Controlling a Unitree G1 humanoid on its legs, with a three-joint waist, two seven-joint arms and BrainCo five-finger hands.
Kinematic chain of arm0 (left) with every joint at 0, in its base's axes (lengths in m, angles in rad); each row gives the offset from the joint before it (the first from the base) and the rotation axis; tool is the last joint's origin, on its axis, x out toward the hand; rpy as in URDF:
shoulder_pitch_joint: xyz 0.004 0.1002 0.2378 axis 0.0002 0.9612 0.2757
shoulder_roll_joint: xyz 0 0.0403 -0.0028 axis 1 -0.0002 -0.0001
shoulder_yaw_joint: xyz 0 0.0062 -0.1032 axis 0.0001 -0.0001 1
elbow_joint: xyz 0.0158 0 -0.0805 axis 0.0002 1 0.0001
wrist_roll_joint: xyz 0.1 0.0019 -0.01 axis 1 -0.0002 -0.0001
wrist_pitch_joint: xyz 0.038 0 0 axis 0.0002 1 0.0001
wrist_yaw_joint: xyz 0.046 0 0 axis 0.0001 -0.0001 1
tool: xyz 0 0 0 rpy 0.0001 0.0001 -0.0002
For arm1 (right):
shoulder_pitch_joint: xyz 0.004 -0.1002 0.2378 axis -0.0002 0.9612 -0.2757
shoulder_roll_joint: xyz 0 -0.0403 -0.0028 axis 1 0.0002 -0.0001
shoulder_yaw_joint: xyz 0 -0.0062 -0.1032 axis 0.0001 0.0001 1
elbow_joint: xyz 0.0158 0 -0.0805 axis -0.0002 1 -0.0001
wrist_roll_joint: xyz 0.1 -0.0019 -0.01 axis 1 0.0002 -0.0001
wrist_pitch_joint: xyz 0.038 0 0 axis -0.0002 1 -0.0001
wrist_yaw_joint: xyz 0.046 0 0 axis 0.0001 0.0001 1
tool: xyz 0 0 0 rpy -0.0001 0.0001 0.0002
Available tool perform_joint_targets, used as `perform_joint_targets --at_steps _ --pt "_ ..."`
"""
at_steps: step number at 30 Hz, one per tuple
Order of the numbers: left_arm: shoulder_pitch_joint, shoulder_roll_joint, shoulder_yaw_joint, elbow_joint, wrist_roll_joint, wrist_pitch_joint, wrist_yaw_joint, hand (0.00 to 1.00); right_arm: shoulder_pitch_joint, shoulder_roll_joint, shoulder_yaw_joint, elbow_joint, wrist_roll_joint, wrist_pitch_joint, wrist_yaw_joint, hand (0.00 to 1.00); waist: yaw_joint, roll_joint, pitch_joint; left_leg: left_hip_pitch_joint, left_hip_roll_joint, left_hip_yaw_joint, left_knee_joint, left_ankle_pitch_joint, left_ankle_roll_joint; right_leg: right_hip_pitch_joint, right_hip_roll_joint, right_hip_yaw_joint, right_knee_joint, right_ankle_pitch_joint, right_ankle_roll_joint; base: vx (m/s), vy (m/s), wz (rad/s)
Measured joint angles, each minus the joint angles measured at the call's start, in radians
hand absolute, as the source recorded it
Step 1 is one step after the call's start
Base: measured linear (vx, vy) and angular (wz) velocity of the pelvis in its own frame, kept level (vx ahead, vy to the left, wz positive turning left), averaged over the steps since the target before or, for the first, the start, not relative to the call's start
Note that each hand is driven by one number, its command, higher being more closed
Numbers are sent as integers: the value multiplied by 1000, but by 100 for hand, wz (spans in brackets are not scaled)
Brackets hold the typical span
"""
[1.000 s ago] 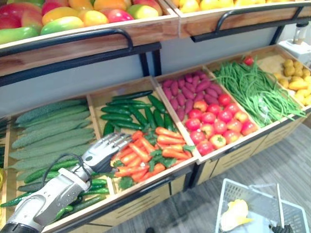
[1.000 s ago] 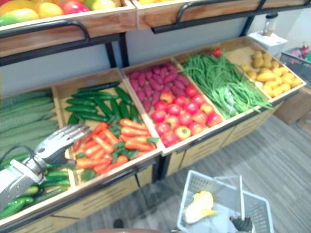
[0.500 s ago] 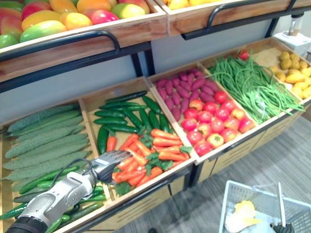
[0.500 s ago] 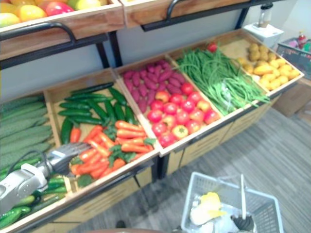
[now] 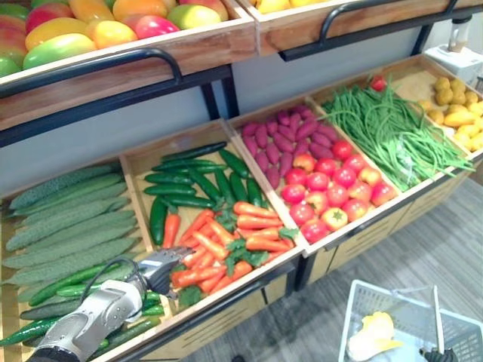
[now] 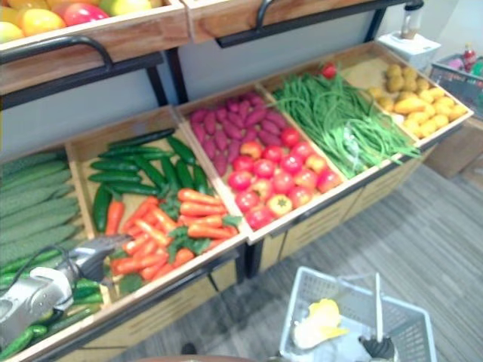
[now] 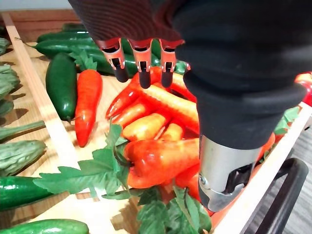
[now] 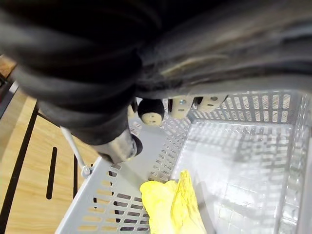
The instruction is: Pick vegetable in the basket
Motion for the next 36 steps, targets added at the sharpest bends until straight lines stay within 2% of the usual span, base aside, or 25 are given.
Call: perform_joint_targets --at_steps 6,15,20,25,26,30,36 --pt "1 -46 5 40 -1 45 -17 0 3 0 0 -5 -19 7 3 100 -1 3 6 4 1 2 0 -3 -1 -1 0 2 1 0 0 -12 0 0" --pt "-1 -100 32 54 -1 47 -19 0 2 1 0 -29 -22 21 21 100 -1 5 18 14 2 30 0 -9 -1 -3 1 25 2 0 0 21 -1 -8" --pt "-11 -141 34 96 0 72 -17 0 1 1 -1 -29 -22 23 23 100 -2 9 23 14 3 34 0 -9 -2 -5 1 27 1 0 0 0 0 0" --pt "-14 -145 34 123 1 83 -15 0 1 1 -1 -30 -22 23 23 100 -2 6 30 12 4 35 0 -10 -2 -9 2 27 2 0 0 0 0 0" --pt "-17 -151 35 140 2 88 -14 100 1 1 -2 -31 -22 23 23 100 -1 5 34 11 4 35 0 -11 -2 -11 2 27 2 0 0 0 0 0" --pt "-30 -184 36 173 4 96 -5 100 0 1 -4 -36 -22 24 23 100 0 6 38 9 4 38 0 -15 -4 -14 2 28 0 0 1 5 0 -1" --pt "-41 -188 43 180 13 102 11 100 -2 1 -5 -56 -23 24 23 100 -1 8 49 8 4 47 0 -16 -5 -17 2 34 -1 0 1 35 -5 -5"
